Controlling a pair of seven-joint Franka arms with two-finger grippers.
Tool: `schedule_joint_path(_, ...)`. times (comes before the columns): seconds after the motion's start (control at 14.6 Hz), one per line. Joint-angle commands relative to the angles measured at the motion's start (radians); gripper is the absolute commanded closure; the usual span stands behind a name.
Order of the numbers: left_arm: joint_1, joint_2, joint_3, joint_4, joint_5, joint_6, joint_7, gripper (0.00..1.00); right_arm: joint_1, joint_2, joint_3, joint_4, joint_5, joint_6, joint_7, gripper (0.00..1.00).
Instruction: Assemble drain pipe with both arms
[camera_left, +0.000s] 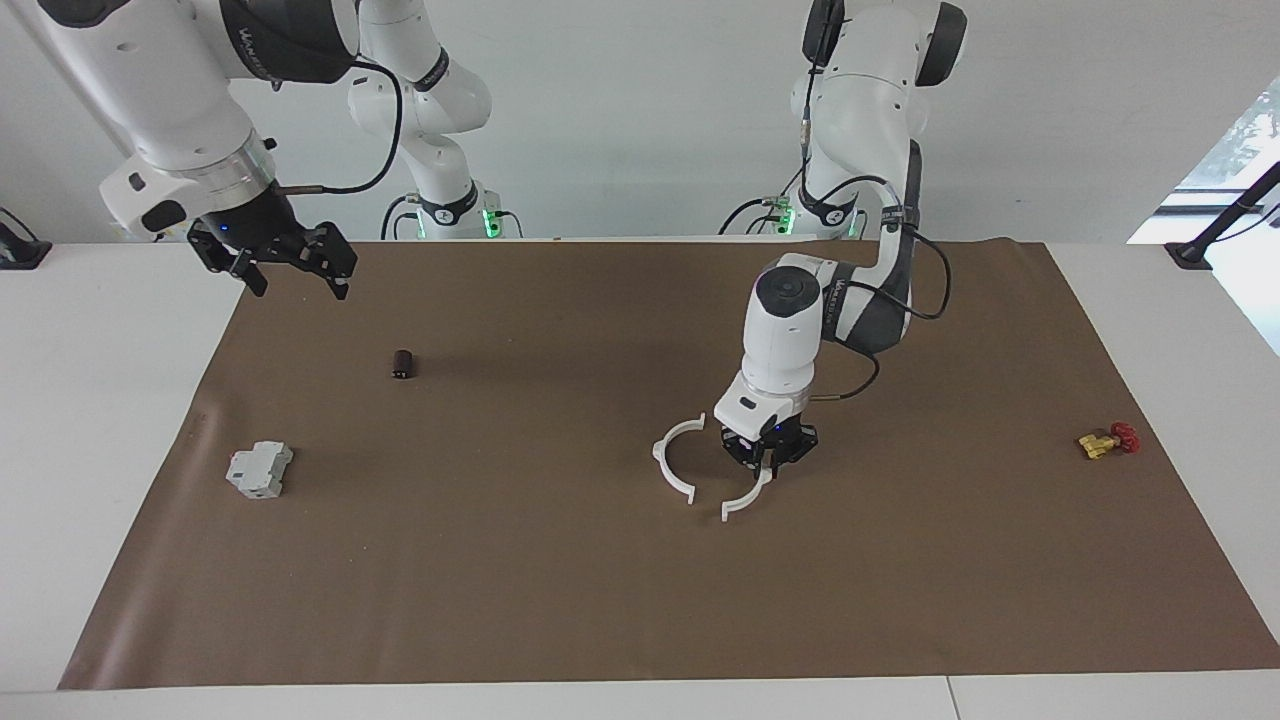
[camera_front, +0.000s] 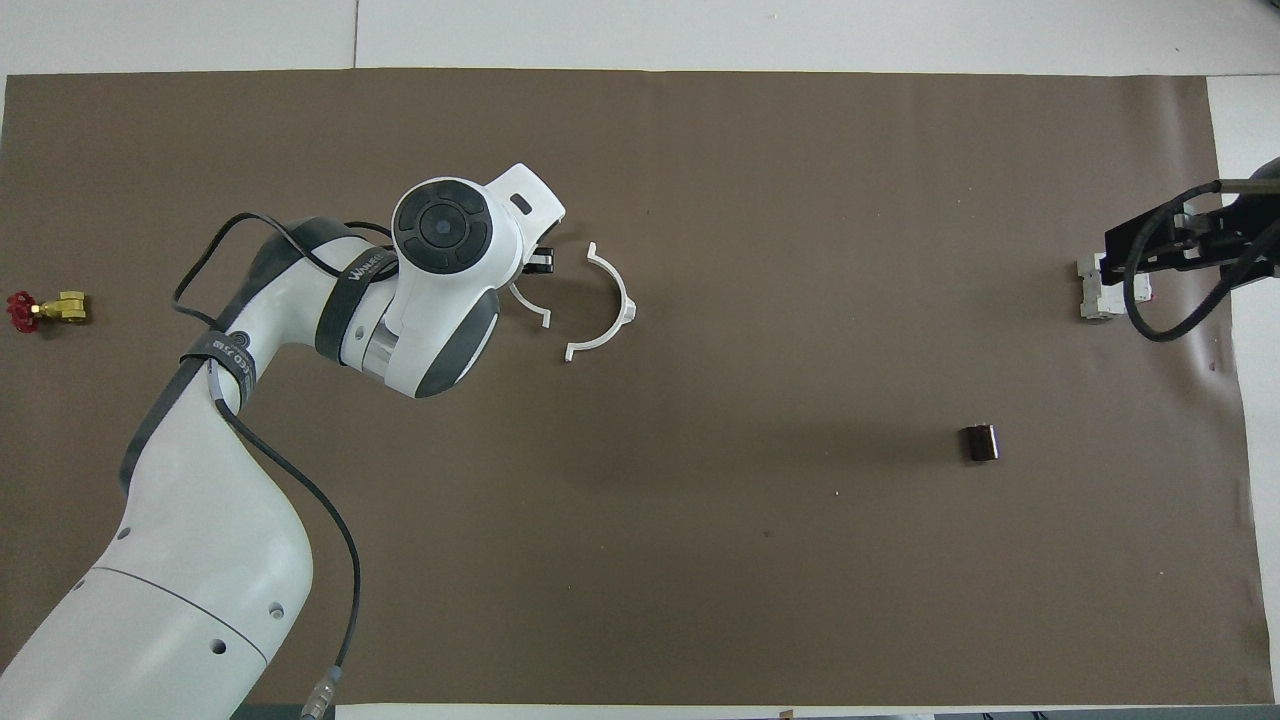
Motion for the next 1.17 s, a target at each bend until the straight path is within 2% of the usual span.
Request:
schedule_joint_path(0.0, -0.019, 0.005, 0.013, -0.015, 0.031, 0.023, -0.022, 1.00, -0.009, -0.050, 0.010, -0.108, -0.006, 0.041, -0.023, 0.00)
schedule_joint_path(0.34, -0.044, -0.010, 0.013, -0.102, 0.031, 0.085, -0.022, 1.00, -0.035, -0.055, 0.010, -0.116, -0.003, 0.035, -0.072, 0.00)
schedule_joint_path(1.1, -0.068, -0.027, 0.006, -0.135, 0.031, 0.081, -0.022, 1.00, -0.045, -0.080, 0.010, -0.151, -0.005, 0.075, -0.077, 0.00)
